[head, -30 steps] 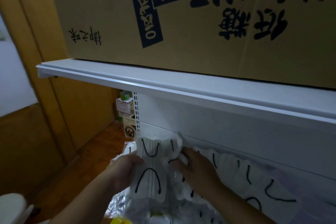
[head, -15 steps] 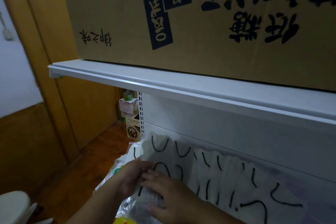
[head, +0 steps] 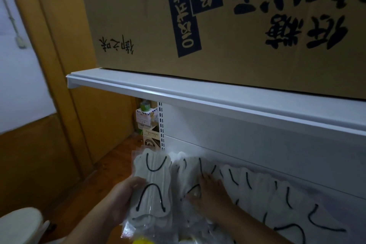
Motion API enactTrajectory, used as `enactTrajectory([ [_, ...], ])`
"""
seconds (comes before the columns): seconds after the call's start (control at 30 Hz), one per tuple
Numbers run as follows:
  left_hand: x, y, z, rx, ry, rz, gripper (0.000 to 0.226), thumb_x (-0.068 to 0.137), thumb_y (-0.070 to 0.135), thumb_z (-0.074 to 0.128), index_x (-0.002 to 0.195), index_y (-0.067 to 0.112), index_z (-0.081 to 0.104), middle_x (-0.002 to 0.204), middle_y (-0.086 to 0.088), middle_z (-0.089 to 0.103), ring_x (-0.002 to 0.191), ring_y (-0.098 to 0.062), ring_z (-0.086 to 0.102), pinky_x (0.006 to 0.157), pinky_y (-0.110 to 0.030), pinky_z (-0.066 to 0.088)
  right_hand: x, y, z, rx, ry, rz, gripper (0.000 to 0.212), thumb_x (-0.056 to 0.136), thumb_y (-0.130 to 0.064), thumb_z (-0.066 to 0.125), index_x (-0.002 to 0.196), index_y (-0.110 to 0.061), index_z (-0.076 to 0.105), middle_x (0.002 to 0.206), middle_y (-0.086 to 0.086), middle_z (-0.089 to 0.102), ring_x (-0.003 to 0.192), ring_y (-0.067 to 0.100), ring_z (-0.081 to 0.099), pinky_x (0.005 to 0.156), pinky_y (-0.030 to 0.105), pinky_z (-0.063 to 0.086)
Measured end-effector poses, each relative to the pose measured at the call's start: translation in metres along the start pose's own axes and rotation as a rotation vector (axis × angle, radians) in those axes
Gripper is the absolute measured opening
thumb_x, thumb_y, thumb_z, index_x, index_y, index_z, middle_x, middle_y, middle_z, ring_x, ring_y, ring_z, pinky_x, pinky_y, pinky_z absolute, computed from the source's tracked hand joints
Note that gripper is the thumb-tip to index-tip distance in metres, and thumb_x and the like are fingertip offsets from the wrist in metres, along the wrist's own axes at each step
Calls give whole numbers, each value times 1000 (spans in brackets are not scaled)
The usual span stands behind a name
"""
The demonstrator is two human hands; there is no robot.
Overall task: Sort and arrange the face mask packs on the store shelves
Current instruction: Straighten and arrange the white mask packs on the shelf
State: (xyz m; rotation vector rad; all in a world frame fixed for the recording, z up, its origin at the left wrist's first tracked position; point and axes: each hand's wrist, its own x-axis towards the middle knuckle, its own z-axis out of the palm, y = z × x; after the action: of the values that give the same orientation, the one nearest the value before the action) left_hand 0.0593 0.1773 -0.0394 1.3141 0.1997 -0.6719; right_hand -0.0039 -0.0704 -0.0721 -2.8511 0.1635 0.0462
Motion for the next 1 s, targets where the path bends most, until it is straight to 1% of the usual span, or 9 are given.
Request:
enactTrajectory([
  [0.13,-2,-3,4,8,4,55,53,74,13,60,126,16,52,100,-31,69,87,-48,68,68,-52,56,-6,-3,-14,121,135,23,45,95,-49,42,123,-15,51,128,5,55,116,22,51,97,29,41],
  [0.3,0,-5,14,33,-21,75,39,86,10,54,124,15,50,98,-29,70,87,-47,68,65,-48,56,-26,-28,-43,471,301,-13,24,92,-47,47,106,-30,57,98,-12,65,91,5,61,81,31,51],
  [0.37,0,-5,26,19,-49,87,34,90,14,52,124,11,53,102,-28,69,88,-45,68,66,-46,56,-35,-45,-47,477,288,-171,33,88,-49,51,116,-32,53,111,-13,62,99,1,58,88,31,50],
  [0.4,0,-6,32,-12,-74,80,33,94,21,50,123,8,57,103,-27,69,89,-43,69,67,-44,56,-38,-53,-46,412,215,-244,48,88,-50,51,130,-27,47,130,-8,55,117,5,51,101,30,44],
  [0.47,0,-6,41,-54,-128,62,41,93,39,51,117,8,65,109,-23,69,95,-40,69,72,-43,56,-40,-64,-38,237,27,-292,78,89,-54,50,152,-21,18,160,-5,14,145,11,13,119,29,13],
  [0.57,-1,-9,46,-43,-213,54,38,83,30,62,113,7,68,111,-25,68,97,-41,68,71,-43,57,-38,-67,-30,193,-62,-244,95,86,-59,53,154,-21,-2,160,-7,-12,147,11,-7,117,31,3],
  [0.67,0,-13,42,-3,-202,68,42,79,11,58,120,6,61,108,-29,67,87,-42,69,65,-42,57,-36,-70,-21,260,-68,-203,102,82,-63,56,153,-24,-6,159,-12,-14,146,9,-6,112,24,4],
  [0.77,1,-11,35,35,-120,77,41,78,9,56,119,6,58,100,-29,69,80,-43,69,67,-44,56,-27,-61,-19,392,72,-117,84,90,-55,51,154,-24,5,161,-9,-1,146,6,0,111,18,2],
  [1.0,1,-3,-2,100,-46,42,50,71,18,62,120,13,53,94,-26,71,82,-43,70,66,-49,56,-14,-21,-3,-9,-83,100,98,86,-70,41,152,-6,6,160,11,4,147,25,5,120,39,7],
])
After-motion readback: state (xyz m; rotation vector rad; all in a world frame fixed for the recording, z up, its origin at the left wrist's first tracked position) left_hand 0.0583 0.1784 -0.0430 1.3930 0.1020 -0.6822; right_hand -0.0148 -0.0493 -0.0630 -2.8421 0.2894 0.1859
